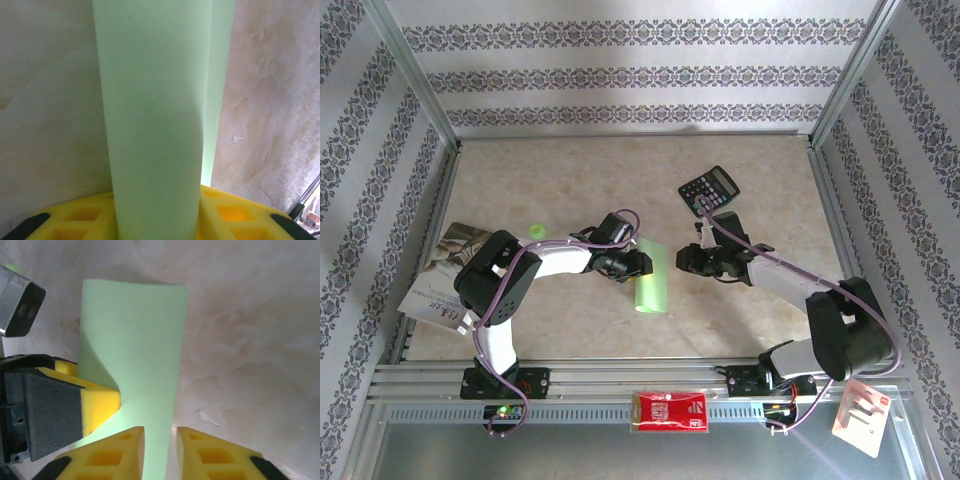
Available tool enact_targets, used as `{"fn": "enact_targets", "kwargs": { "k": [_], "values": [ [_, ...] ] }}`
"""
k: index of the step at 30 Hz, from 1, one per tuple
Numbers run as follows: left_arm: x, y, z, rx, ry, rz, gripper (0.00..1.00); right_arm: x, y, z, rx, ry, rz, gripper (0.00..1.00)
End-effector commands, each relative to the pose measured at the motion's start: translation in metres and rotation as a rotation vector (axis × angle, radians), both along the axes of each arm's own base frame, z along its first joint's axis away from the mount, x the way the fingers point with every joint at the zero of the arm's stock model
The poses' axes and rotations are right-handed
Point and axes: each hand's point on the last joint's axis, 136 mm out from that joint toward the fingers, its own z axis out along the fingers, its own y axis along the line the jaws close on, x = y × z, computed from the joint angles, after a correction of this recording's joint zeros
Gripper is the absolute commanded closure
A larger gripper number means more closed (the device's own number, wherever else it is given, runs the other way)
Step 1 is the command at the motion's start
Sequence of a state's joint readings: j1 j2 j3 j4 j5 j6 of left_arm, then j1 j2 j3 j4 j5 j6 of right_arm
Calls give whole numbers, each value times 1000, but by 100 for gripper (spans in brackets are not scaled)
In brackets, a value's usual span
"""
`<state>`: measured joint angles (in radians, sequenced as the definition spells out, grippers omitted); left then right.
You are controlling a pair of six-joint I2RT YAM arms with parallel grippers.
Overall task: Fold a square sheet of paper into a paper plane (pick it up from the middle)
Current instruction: Hold the square sheet of paper at the center of the table.
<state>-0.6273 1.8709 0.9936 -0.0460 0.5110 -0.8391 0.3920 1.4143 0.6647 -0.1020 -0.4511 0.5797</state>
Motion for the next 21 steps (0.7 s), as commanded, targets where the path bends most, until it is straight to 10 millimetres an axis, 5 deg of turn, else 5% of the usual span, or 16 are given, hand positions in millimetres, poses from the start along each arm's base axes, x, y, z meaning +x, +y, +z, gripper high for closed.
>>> {"fn": "enact_targets", "kwargs": {
  "k": [1, 8, 21],
  "values": [
    [-14, 51, -73, 287, 71, 83, 63, -1, 17, -2, 64, 34, 17, 81],
    [-15, 53, -75, 293, 74, 82, 63, -6, 40, -16, 110, 97, 47, 100],
    [-15, 54, -73, 296, 68, 82, 63, -6, 54, -35, 103, 152, 69, 100]
  ]
}}
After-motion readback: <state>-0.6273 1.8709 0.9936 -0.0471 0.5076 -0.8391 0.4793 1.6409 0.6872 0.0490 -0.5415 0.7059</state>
